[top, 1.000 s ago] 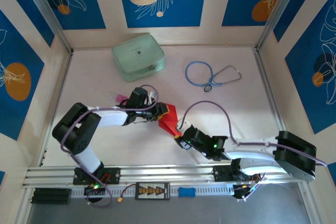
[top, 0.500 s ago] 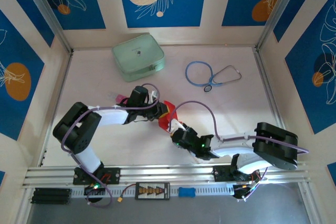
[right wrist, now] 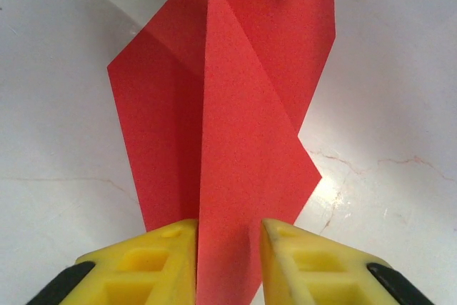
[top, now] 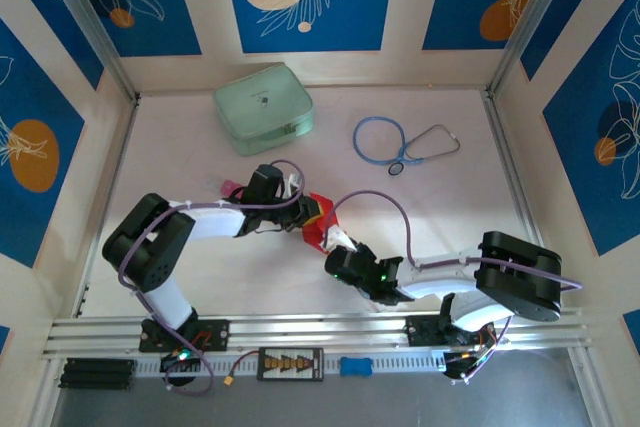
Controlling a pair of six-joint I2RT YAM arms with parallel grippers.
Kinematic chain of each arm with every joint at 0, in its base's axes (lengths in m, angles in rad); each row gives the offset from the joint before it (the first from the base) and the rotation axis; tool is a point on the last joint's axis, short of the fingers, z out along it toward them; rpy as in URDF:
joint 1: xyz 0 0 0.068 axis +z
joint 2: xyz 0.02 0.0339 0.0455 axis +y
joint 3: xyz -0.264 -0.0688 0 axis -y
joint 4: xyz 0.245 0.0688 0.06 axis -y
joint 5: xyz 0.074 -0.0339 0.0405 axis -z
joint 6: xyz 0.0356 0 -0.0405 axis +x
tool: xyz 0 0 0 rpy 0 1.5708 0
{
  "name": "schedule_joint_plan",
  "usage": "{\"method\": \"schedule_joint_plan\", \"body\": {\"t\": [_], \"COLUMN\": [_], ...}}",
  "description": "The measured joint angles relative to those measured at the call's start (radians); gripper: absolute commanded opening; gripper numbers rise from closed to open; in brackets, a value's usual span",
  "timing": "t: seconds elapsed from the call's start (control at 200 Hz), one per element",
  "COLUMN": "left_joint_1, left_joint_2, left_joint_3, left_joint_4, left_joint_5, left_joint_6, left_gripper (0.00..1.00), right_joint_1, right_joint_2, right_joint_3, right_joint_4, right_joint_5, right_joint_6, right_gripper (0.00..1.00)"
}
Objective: Fold a paper plane with a square sheet of paper (pick it up from the middle)
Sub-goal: Fourth fold the wing at the center of the table.
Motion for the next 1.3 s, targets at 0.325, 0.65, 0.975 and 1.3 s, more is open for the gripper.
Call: {"method": "schedule_joint_plan", "body": {"t": [0.325, 0.65, 0.975, 1.3], "left_joint_1": [0.000, 0.000, 0.001, 0.001], "left_joint_2": [0.000, 0.000, 0.000, 0.000], "left_joint_3": [0.001, 0.001, 0.004, 0.007], "left_joint_4": [0.000, -0.003, -0.020, -0.023], "left_joint_5": [0.000, 0.000, 0.000, 0.000], "left_joint_6": [0.001, 0.001, 0.001, 0.001], "left_gripper": [0.10, 0.10, 0.09, 0.09], "right_joint_1": [-0.002, -0.005, -0.020, -0.020], "right_joint_2": [0.001, 0.014, 0.039, 0.039], "right_joint_3": [0.000, 0.000, 0.000, 0.000], "right_joint_4": [0.008, 0.016, 0.048, 0.061], "right_joint_5": [-0.008, -0.011, -0.016, -0.031], "right_joint_6": [0.011, 0.013, 0.012, 0.012], "right_gripper": [0.29, 0.28, 0.24, 0.23]}}
